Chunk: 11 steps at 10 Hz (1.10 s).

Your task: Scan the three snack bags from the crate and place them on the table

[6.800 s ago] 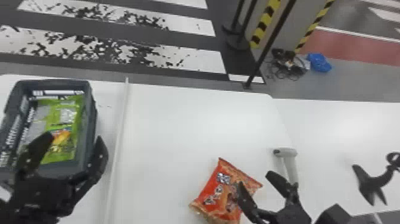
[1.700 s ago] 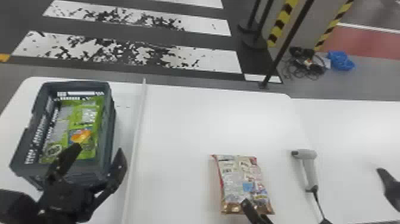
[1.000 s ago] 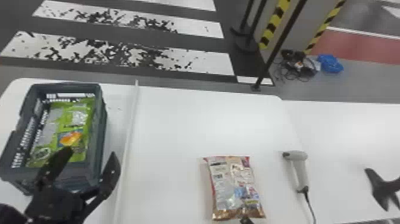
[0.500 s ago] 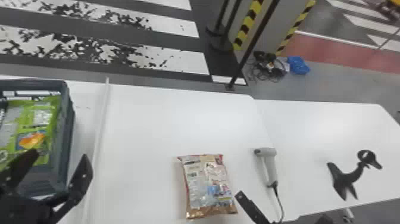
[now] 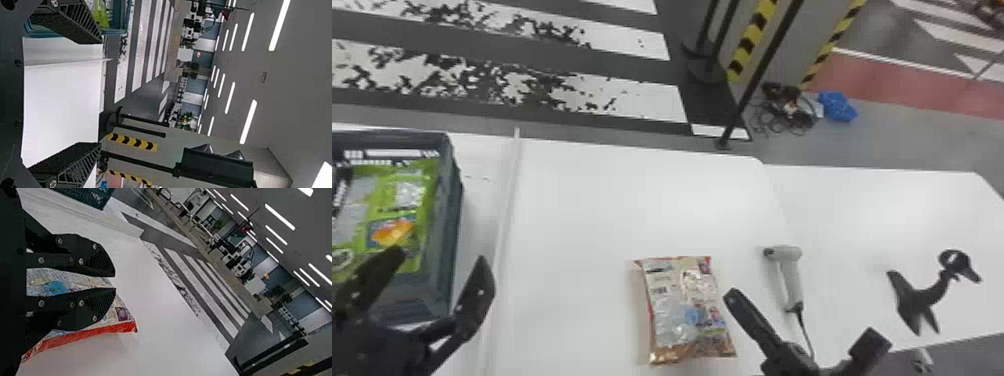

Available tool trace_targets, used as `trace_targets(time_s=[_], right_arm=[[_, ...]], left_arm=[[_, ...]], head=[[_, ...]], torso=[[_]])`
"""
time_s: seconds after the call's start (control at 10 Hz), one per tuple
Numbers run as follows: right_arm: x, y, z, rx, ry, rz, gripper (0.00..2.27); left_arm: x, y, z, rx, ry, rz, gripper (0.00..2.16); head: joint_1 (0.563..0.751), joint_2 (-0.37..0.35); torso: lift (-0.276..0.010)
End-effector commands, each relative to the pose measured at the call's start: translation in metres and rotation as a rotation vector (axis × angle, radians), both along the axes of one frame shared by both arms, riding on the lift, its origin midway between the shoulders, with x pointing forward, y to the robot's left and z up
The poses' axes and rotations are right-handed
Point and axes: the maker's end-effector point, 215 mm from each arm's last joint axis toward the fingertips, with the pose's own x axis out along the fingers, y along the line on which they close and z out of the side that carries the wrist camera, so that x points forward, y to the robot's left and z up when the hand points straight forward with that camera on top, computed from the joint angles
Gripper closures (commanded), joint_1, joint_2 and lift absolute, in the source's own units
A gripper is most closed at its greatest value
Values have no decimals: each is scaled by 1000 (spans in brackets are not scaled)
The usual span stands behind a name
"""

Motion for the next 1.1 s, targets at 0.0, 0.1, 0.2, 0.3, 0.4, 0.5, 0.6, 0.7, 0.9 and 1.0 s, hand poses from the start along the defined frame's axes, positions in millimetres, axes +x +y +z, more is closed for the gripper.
trace_targets(time_s=[0.0, 0.1, 0.2, 0.3, 0.4, 0.5, 0.6, 0.7, 0.9, 1.0], right_arm=[[7, 14, 0, -64, -36, 39, 2223], [8, 29, 3, -119, -71, 74, 2223], [10, 45, -2, -176, -88, 120, 2223], [10, 58, -9, -248, -92, 145, 2223], [14, 62, -9, -332, -127, 143, 2223], [17, 66, -10, -388, -157, 137, 2223], [20, 70, -16, -435, -171, 133, 2223], [22, 70, -19, -473, -190, 121, 2223], [24, 76, -29, -522, -212, 105, 2223], [23, 79, -35, -544, -217, 100, 2219]], left_arm=[[0, 0, -2, 2, 2, -1, 66], [1, 0, -2, 2, 3, 1, 66], [0, 1, -2, 4, -1, 2, 66], [1, 3, -1, 5, -5, 4, 66], [2, 3, 1, 5, -17, 7, 66], [3, 4, 0, 5, -17, 7, 66], [3, 4, -1, 4, -16, 7, 66], [4, 6, 0, 6, -17, 12, 66], [4, 8, 3, 8, -29, 18, 66], [5, 8, 5, 5, -33, 20, 66]], head=[[695, -289], [695, -279], [695, -254], [695, -227], [695, -215], [695, -187], [695, -181], [695, -171], [695, -152], [695, -148]], torso=[[-37], [-37], [-37], [-37], [-37], [-37], [-37], [-37], [-37], [-37]])
